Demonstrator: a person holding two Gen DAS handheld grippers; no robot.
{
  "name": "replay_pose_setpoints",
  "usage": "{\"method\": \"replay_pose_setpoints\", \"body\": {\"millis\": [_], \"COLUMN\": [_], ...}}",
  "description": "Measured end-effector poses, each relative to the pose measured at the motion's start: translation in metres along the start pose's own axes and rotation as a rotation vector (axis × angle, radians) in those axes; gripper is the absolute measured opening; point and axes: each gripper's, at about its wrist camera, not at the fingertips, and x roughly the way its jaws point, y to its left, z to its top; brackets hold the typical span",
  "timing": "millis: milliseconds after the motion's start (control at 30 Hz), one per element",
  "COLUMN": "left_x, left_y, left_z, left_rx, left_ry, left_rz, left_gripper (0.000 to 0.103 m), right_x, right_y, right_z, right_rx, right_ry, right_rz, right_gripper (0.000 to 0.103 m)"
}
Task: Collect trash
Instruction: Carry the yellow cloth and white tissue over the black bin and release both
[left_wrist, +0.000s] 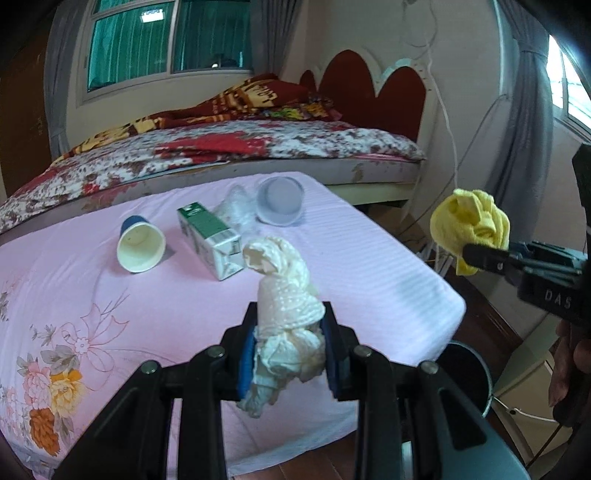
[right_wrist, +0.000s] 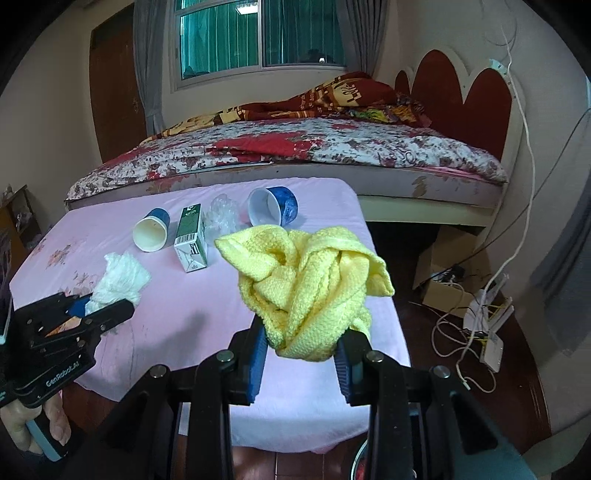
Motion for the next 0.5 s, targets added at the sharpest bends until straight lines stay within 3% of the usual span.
{"method": "replay_pose_setpoints", "body": {"millis": [500], "left_x": [-0.006], "left_y": [-0.078], "left_z": [-0.002], "left_rx": [0.102], "left_ry": [-0.004], "left_rz": [-0.133], "left_gripper": [0.032], "right_x": [-0.059], "right_y": [-0.047], "right_z": [-0.038], "right_rx": [0.059], "right_ry": [-0.016], "right_rz": [-0.074], "right_gripper": [0.035]}}
